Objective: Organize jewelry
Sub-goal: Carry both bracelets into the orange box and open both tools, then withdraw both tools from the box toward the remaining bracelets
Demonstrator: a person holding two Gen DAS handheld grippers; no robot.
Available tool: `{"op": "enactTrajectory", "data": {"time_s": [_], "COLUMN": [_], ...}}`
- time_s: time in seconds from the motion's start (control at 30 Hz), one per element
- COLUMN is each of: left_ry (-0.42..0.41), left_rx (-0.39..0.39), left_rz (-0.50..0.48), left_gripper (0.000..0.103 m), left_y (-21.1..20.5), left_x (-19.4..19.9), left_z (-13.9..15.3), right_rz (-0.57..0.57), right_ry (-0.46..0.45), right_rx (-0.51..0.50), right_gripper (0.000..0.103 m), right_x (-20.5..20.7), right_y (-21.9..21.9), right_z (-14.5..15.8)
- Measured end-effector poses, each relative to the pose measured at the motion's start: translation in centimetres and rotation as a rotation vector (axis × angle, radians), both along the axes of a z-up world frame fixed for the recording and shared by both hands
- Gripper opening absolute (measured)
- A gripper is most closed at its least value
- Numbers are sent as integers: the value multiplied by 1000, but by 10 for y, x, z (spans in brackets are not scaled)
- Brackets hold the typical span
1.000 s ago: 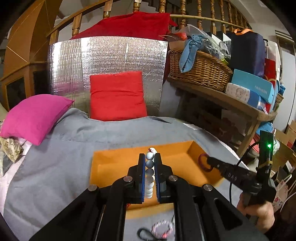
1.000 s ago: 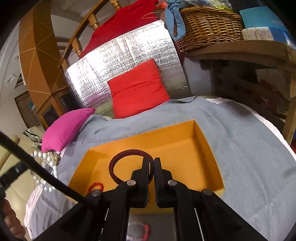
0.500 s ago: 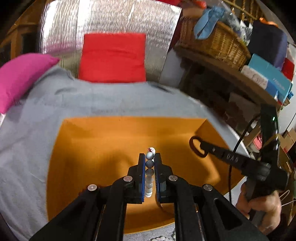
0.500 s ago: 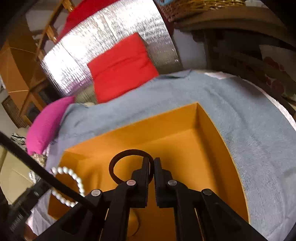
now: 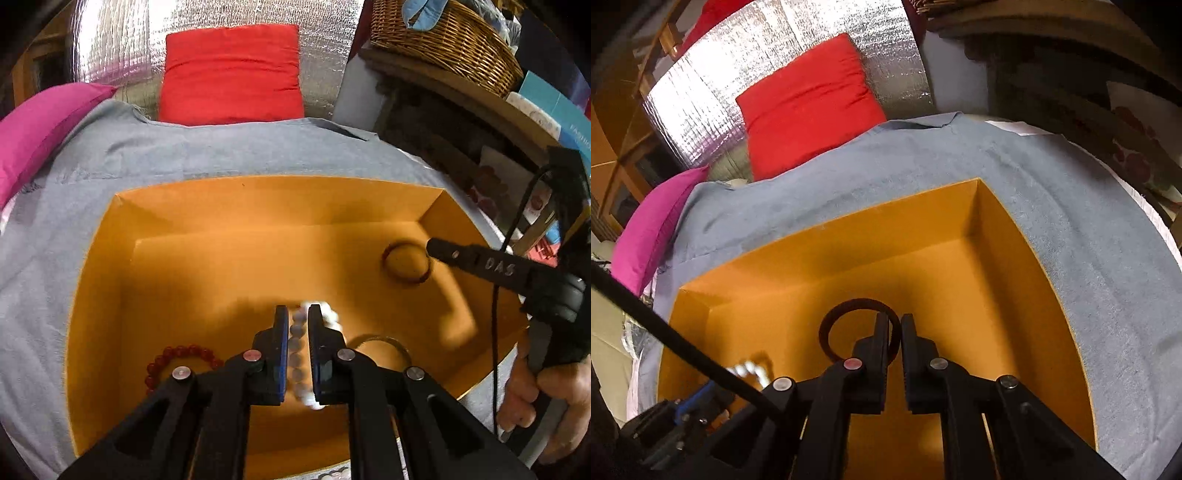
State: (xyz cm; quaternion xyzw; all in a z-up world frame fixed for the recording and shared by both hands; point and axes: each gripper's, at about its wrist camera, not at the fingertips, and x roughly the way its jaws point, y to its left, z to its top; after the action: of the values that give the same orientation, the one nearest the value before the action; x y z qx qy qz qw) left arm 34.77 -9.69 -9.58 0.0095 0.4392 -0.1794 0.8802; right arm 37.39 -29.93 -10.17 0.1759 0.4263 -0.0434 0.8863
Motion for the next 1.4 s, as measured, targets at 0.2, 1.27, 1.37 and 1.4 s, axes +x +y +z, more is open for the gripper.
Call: {"op": "enactTrajectory", "data": {"time_s": [0.2, 1.27, 1.37, 1.4], "left_ry": [-97, -73, -71, -68], "left_rx": [21, 114, 95, 87], "left_rz": [58, 173, 155, 146], "left_gripper": [35, 56, 56, 56], "left_y": [15, 107, 108, 108], "left_x": [-16, -164, -159, -156], "left_z": [30, 12, 9, 8], "right_rz": [-25, 164, 188, 188], "right_ry": [-100, -78, -38, -26], "right_rx": [20, 163, 152, 148], "right_gripper": [20, 19, 19, 19], "right_x": [-16, -198, -191, -189], "right_y": [-13, 4, 7, 7], "right_z": [21, 46, 32, 29]}}
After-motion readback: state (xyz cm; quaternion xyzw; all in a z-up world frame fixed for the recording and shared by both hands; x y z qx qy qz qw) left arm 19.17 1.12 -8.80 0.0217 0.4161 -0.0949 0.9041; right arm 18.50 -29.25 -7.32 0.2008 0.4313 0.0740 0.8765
